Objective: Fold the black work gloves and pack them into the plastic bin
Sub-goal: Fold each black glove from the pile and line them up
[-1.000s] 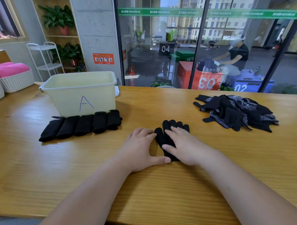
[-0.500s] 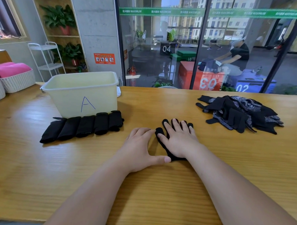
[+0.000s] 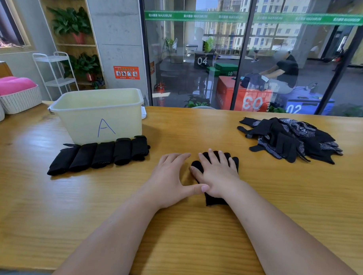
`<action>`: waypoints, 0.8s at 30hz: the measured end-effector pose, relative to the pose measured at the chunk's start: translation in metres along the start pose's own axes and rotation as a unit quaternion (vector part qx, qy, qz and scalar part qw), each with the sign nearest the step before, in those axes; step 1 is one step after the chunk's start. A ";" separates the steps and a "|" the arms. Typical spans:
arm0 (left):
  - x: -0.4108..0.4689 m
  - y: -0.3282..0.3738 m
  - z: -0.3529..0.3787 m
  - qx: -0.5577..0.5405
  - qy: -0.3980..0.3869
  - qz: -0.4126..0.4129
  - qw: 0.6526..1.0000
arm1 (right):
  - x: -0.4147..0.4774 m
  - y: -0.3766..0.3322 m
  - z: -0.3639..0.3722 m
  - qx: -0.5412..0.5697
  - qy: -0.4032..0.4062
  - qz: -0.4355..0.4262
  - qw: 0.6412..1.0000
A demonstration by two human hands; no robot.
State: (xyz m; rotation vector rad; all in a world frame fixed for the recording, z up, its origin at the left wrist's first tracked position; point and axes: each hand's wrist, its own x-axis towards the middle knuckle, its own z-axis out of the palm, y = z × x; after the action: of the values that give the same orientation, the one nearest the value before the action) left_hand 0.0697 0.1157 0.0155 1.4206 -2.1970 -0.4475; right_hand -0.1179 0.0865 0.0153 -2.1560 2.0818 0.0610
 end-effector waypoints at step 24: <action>-0.002 0.004 0.017 0.111 -0.045 0.080 0.990 | -0.041 0.053 -0.005 0.107 0.028 -0.032 0.993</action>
State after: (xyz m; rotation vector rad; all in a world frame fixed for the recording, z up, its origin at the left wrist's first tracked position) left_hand 0.0580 0.1188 0.0030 1.3409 -2.4752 -0.2196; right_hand -0.1730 0.1250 0.0215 -2.1150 1.9470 -0.2219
